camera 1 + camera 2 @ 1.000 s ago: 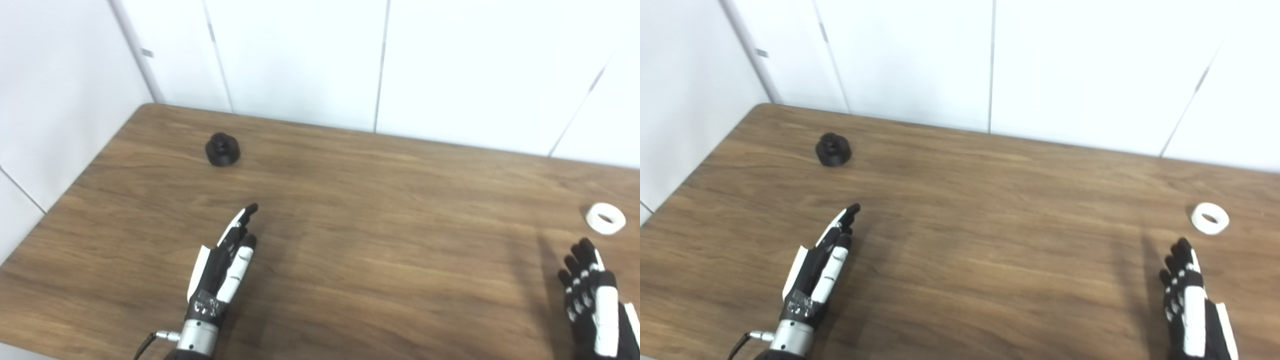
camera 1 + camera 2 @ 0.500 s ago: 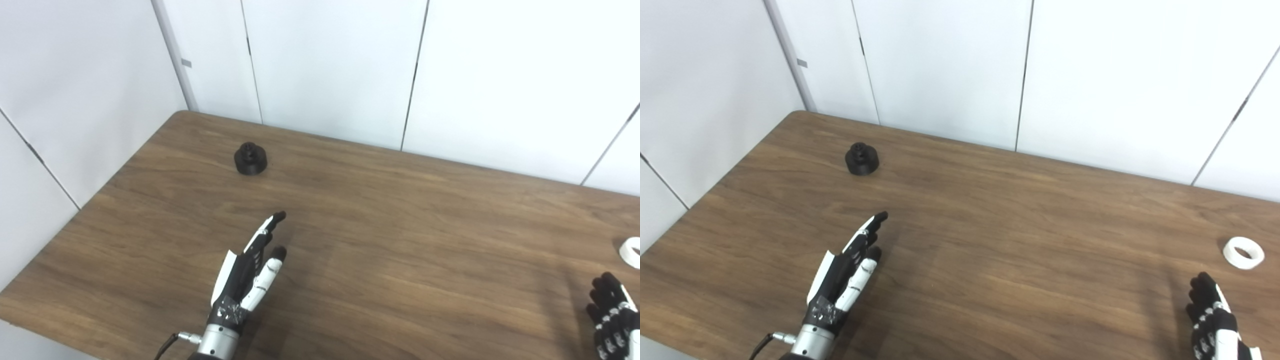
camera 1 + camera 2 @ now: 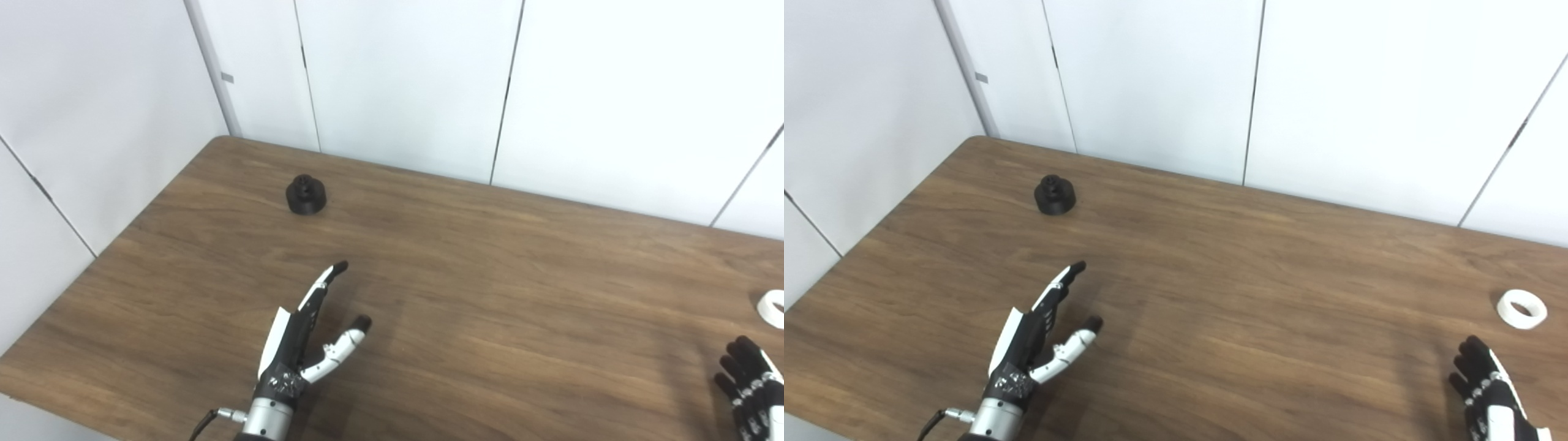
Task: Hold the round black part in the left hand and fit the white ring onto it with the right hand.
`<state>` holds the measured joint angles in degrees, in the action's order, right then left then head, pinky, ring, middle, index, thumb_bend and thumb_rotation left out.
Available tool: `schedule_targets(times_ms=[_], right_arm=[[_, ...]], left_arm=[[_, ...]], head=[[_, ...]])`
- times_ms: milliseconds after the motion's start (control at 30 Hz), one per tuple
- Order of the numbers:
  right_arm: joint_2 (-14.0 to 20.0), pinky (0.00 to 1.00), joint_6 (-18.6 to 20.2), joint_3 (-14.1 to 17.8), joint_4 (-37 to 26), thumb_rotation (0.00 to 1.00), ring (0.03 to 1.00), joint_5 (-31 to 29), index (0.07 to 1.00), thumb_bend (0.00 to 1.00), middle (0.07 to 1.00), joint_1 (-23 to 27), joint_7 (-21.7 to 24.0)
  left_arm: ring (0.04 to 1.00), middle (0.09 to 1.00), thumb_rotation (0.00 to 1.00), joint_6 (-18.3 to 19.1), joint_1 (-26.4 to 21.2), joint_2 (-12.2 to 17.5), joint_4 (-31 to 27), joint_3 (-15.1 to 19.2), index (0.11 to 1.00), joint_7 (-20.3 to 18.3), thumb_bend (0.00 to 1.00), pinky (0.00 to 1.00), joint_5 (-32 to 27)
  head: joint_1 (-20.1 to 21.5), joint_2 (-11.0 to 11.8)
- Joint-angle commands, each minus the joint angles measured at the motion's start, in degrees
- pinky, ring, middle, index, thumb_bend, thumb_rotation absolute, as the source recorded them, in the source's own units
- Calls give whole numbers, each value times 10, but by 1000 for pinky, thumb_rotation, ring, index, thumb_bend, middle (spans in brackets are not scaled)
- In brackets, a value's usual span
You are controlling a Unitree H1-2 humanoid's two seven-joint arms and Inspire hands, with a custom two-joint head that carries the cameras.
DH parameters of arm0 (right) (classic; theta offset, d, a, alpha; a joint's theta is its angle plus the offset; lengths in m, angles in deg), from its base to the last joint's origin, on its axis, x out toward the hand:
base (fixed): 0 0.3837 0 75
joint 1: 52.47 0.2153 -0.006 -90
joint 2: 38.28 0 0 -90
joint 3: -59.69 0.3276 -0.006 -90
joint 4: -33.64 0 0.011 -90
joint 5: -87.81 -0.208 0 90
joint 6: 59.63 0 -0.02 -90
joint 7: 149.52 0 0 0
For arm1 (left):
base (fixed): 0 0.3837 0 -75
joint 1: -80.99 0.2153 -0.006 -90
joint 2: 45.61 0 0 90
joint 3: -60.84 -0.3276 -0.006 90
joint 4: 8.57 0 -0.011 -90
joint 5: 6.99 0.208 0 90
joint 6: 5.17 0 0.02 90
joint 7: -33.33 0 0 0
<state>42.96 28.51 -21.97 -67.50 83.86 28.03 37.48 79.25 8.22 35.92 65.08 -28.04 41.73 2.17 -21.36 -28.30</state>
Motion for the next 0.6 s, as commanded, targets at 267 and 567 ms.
schedule_targets(times_ms=[267,567], right_arm=[[2,874,-6,-12,-1,946,925,9,875,631,906,-22,-7],[1,889,-6,-15,2,952,932,15,875,636,911,-22,-12]], left_arm=[[944,932,270,104,-78,22,-72,58,915,12,890,950,85],[918,906,341,207,-160,67,-71,87,899,-9,928,897,160]], head=[[5,8],[7,11]])
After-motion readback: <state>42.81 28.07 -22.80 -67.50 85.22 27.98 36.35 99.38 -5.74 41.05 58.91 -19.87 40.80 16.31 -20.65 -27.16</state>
